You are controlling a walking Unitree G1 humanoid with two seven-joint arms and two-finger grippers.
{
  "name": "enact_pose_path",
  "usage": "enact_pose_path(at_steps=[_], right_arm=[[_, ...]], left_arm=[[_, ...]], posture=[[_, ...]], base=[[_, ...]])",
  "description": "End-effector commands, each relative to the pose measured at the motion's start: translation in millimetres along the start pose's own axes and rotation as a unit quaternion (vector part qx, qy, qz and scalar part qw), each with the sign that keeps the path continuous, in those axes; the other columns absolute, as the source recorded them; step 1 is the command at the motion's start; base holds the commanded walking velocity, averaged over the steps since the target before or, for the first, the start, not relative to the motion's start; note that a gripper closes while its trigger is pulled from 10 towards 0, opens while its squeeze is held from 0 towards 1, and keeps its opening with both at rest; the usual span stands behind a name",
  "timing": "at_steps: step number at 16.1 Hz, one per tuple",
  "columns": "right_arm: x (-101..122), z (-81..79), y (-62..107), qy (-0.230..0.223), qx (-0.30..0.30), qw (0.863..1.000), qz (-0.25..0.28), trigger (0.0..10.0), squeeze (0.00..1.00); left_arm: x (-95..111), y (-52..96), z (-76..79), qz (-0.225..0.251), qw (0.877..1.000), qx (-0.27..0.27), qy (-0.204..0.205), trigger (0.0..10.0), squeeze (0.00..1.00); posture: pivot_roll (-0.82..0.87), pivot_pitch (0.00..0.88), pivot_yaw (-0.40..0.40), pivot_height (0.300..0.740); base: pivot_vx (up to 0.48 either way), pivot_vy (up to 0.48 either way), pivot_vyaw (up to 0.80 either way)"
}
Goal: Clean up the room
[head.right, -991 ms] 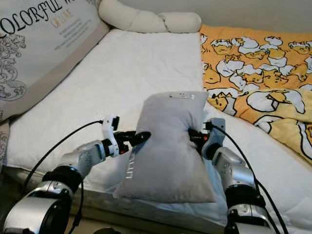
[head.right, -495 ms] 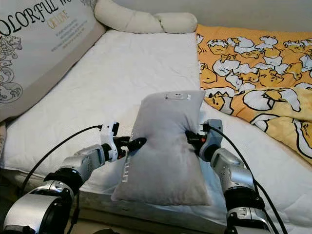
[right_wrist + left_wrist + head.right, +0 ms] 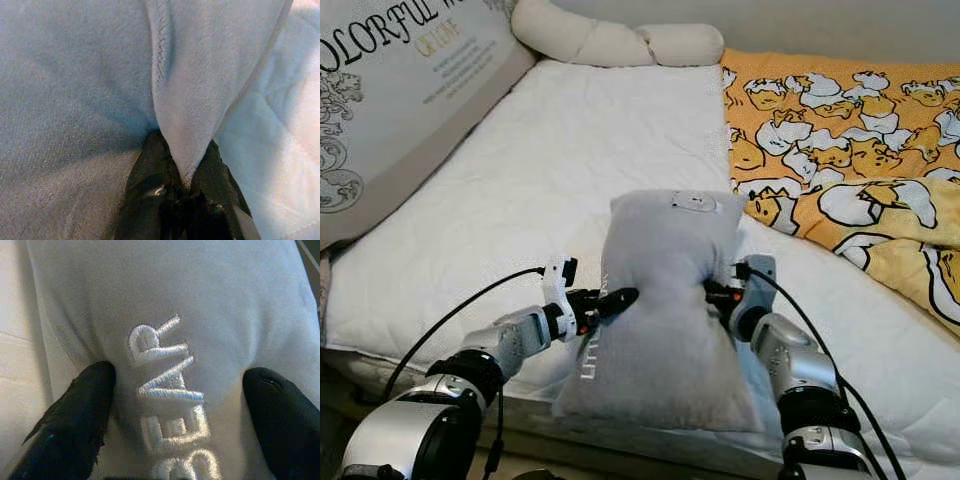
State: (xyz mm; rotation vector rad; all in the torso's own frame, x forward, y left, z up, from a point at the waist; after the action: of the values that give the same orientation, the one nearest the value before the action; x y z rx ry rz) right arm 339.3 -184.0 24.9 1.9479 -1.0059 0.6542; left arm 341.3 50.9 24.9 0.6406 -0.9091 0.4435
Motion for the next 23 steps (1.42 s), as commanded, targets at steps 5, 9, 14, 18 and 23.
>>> enact_pose_path(at_steps=[5, 9, 14, 18, 23], right_arm=[[-23.0, -14.8, -12.9, 0.011, 0.005, 0.999, -0.039, 10.0, 0.46], [-24.3, -11.8, -11.9, -0.051, 0.011, 0.998, -0.036, 10.0, 1.0], [-33.2, -1.8, -4.8, -0.112, 0.02, 0.991, -0.064, 10.0, 1.0], [-43.5, -22.0, -5.7, -0.169, 0.09, 0.976, -0.099, 8.9, 0.0], [-48.8, -22.8, -9.4, -0.161, 0.077, 0.977, -0.12, 0.0, 0.0]], left_arm=[[-6.8, -5.7, 10.5, -0.027, 0.999, -0.023, -0.027, 0.0, 0.0], [-9.0, -4.6, 8.1, -0.032, 0.999, -0.015, -0.038, 0.0, 0.0], [-11.7, -0.4, 0.4, -0.038, 0.998, 0.003, -0.045, 0.0, 0.0], [-11.5, -3.3, 5.2, -0.043, 0.998, -0.009, -0.045, 0.0, 0.0], [-6.1, -4.4, 6.3, -0.045, 0.997, -0.016, -0.066, 0.0, 0.0]], posture=[[-0.11, 0.0, 0.056, 0.74], [-0.1, 0.0, 0.052, 0.74], [-0.1, 0.0, 0.053, 0.74], [-0.11, 0.0, 0.066, 0.74], [-0.08, 0.0, 0.059, 0.74]], base=[[0.0, 0.0, 0.0], [0.0, 0.0, 0.0], [0.0, 0.0, 0.0], [0.0, 0.0, 0.0], [0.0, 0.0, 0.0]])
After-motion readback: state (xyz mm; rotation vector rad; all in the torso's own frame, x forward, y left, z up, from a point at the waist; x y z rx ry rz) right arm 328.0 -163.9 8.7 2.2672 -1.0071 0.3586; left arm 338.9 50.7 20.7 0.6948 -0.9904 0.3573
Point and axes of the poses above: a point about 5 cm out from each wrist's last joint towards the gripper, its own y axis pointing back from the gripper into the wrist, its own x axis along the axis of the wrist's last joint, z = x × y, the point moved 4 cm from there along -y, pointing out of the wrist towards the gripper, and after that the axes turned 13 degrees about -y, right-handed, at the moved point
